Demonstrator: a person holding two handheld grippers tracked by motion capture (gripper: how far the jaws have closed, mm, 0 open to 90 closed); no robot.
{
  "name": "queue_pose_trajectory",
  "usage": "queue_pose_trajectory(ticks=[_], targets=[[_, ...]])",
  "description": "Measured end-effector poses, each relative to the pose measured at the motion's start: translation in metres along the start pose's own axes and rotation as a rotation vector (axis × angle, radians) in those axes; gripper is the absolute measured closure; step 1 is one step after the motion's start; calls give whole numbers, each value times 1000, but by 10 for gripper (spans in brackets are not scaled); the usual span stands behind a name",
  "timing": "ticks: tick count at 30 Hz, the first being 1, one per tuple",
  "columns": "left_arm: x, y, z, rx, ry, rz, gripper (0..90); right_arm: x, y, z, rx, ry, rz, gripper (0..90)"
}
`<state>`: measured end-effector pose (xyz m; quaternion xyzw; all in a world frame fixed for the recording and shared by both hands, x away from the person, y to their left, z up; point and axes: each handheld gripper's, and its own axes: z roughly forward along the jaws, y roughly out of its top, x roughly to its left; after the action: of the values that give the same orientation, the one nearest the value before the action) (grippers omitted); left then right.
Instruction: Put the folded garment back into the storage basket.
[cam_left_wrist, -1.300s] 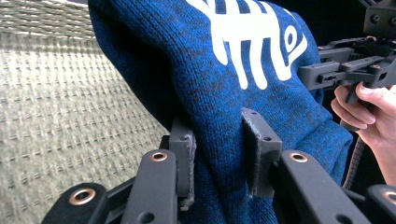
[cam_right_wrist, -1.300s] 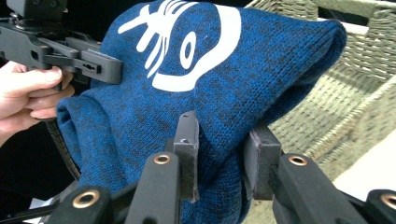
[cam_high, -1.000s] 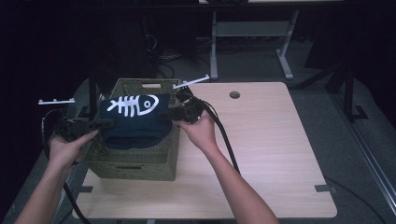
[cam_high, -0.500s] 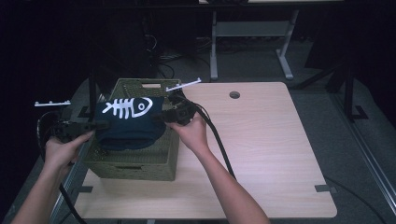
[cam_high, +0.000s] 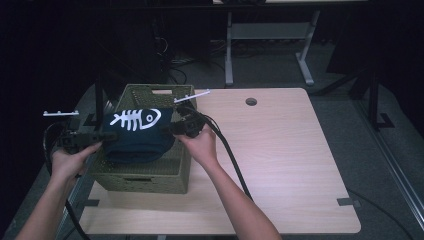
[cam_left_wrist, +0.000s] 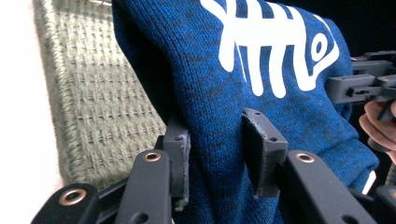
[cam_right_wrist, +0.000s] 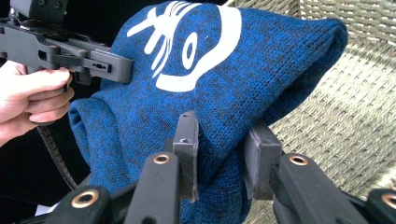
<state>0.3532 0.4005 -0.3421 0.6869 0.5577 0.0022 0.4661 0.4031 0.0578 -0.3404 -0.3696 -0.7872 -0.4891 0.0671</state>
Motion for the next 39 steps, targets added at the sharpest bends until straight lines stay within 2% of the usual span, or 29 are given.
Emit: queue_pose_trajectory(ticks=[3,11,22,27,29,31,33,35,39], targets=[[4,-2,5,22,21,5,634,-2,-4,6,13,-8,7,693],[12,-7,14,59,39,11,638,-8,-14,18,38,-32,16,687],[12,-9,24,130,109,70,633,-8,-26,30,77,-99,-31,662],[14,-9,23,124,120,60,626,-8,-29,33,92,-122,-50,626],[13,-8,23,126,129,66,621,-6,-29,33,91,-135,-70,580],[12,-8,24,119,133,72,607,-3,-28,32,91,-172,-103,512],[11,-7,23,102,152,76,553,0,-26,29,81,-208,-132,472],[10,-7,23,100,150,86,523,3,-24,27,79,-244,-153,437],[5,-6,21,46,178,113,454,7,-20,21,60,-250,-177,442]])
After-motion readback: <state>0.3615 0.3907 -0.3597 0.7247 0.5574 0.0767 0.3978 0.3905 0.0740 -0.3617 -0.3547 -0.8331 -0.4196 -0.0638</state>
